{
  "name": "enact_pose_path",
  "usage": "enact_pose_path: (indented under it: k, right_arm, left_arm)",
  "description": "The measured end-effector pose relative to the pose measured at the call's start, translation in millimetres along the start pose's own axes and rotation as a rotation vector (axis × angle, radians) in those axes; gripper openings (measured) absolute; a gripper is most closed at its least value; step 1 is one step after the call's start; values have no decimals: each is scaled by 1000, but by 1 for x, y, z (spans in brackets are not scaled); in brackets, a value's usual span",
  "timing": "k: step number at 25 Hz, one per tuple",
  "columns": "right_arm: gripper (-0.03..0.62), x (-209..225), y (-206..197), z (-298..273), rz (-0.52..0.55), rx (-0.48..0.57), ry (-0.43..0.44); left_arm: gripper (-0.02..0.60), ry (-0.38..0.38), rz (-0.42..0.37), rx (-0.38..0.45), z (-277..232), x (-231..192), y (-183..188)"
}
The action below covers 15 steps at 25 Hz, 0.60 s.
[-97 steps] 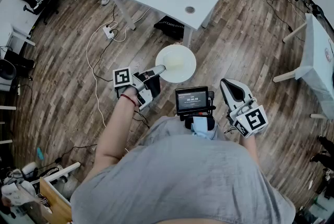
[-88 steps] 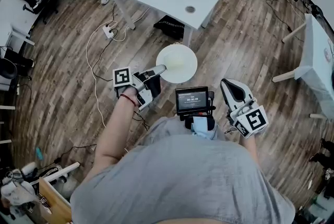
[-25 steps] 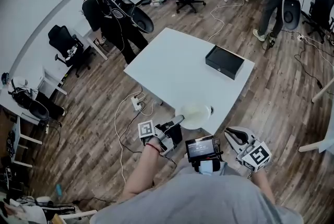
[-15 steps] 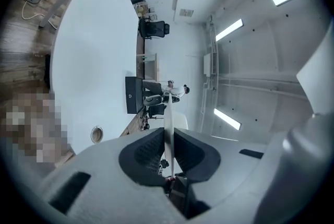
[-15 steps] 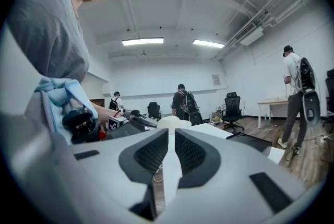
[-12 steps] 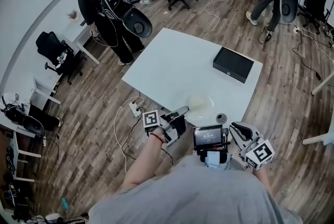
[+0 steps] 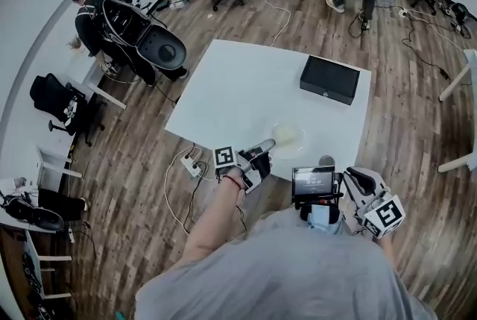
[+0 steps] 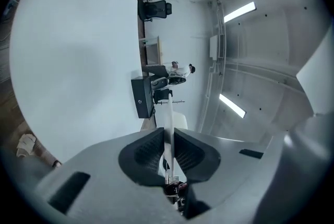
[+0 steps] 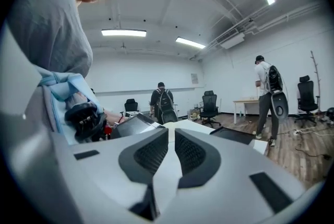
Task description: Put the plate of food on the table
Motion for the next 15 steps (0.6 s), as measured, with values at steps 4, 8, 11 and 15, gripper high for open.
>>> enact_pose_path:
  k: [4, 8, 11, 15]
  right_arm:
    - [34, -7, -7, 8, -43, -12, -75]
    - [34, -11, -9, 13, -70, -29, -127]
    - [34, -13, -8, 15, -72, -39, -154]
    - [34, -18, -9, 16, -80, -43, -184]
  left_arm:
    - [41, 6, 13, -38, -8, -24, 16]
    - [41, 5, 9, -50, -19, -52, 33]
    - [41, 10, 8, -34, -23, -75, 43]
    - [41, 31, 52, -22, -29, -100, 48]
Point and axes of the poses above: the fingertips, and each gripper's own axes: z backward along the fingers, x to its right, y out of its top, the point moved 10 cm from there along z, backward along the fingers, and after that the axes turned 14 degrees about -x, right-handed, at the moved point
